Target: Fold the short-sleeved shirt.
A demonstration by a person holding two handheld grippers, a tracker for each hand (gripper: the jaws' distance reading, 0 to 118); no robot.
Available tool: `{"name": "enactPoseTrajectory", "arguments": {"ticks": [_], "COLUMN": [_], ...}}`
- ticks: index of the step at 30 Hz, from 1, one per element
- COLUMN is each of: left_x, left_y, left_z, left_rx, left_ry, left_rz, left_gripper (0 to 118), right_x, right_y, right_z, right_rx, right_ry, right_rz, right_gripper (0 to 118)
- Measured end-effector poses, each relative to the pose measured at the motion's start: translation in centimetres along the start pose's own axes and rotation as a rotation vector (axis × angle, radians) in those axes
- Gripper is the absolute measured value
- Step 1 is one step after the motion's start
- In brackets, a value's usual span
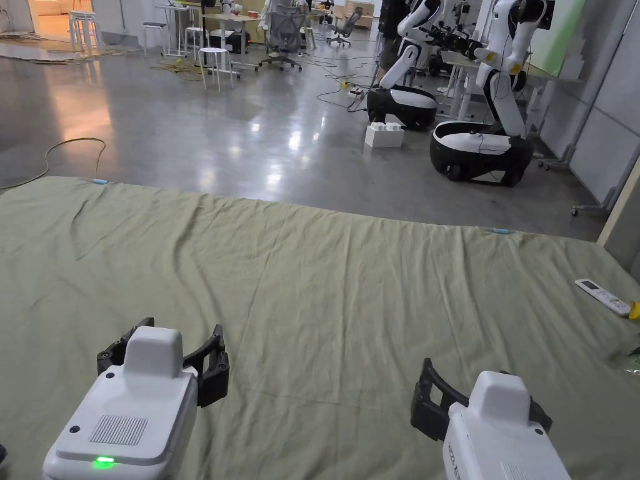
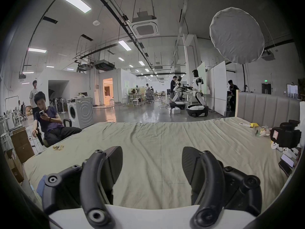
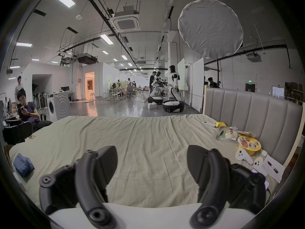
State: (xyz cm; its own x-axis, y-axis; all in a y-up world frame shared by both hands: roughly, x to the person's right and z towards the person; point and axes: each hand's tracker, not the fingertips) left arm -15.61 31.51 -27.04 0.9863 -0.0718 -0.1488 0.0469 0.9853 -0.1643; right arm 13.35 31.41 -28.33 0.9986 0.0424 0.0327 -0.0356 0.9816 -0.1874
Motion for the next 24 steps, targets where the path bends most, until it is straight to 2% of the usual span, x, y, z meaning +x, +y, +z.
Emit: {"name": "enactPoseTrajectory", "arguments": {"ticks": [5, 9, 12, 16, 24], "left_x": [-0.3, -0.3, 0.0, 0.1, -0.5], "left_y": [0.1, 0.0, -0.3, -0.4, -0.3], "left_z": [0.0, 0.1, -0.1, -0.3, -0.6], "left_rx": [0.008, 0.000, -0.019, -0.030, -0.052], "left_ry": [-0.022, -0.046, -0.037, -0.001, -0.002], "left_rz": [0.021, 0.019, -0.013, -0.007, 0.067], "left_gripper": [107, 113, 114, 114, 115], "right_x": [0.1, 0.0, -0.5, -0.9, -0.8], "right_y": [0.0, 0.1, 0.2, 0.1, 0.4], "right_z": [0.0, -0.1, -0.4, -0.9, -0.8], "right_rx": [0.007, 0.012, 0.012, -0.006, -0.025], "right_ry": [0.001, -0.003, -0.061, -0.062, -0.004], "right_rz": [-0.015, -0.019, 0.029, 0.045, -0.019], "right_gripper": [108, 113, 116, 116, 116]}}
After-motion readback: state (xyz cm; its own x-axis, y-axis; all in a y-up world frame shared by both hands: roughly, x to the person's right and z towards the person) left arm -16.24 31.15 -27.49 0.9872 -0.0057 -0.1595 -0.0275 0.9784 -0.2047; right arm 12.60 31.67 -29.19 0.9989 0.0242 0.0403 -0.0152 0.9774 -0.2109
